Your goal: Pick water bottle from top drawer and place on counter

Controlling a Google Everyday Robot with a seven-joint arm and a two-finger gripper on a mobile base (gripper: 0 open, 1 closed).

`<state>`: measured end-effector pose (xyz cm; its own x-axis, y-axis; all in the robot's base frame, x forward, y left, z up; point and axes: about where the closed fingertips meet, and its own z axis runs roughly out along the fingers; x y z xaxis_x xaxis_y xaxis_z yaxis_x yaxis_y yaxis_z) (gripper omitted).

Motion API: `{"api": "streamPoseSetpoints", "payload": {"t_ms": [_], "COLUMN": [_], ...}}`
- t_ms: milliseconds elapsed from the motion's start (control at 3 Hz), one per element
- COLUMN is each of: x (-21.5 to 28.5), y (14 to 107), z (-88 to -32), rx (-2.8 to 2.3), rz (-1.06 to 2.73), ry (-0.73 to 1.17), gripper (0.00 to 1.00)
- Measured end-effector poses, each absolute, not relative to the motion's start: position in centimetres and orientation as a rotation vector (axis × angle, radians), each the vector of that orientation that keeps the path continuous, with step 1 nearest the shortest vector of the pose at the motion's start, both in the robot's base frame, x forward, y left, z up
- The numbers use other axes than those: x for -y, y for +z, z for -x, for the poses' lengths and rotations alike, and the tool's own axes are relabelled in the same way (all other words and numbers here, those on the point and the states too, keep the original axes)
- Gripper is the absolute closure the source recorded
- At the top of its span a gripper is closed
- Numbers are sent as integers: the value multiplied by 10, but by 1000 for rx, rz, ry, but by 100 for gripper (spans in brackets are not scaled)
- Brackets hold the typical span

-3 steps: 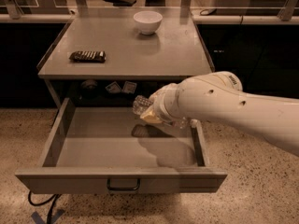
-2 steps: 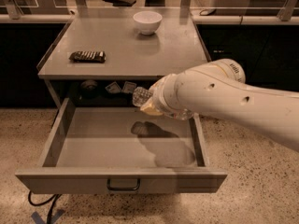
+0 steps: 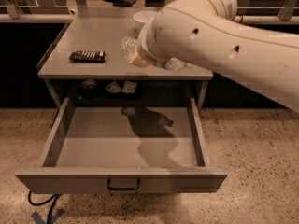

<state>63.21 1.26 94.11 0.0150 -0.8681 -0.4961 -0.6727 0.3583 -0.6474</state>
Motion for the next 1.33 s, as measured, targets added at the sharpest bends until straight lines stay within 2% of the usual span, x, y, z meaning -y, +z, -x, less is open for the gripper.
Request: {"api": "streamPoseSetpoints", "payload": {"t_ms": [667,1000,1333], "x": [-60,-75,-79], "y": [969,952,918], "z": [-736,-779,-810], "rx": [-1695,-1702,-1686], "rz": [1417,1468,1507], "ry": [-290,-233,-94], "gripper": [100,100,100]}}
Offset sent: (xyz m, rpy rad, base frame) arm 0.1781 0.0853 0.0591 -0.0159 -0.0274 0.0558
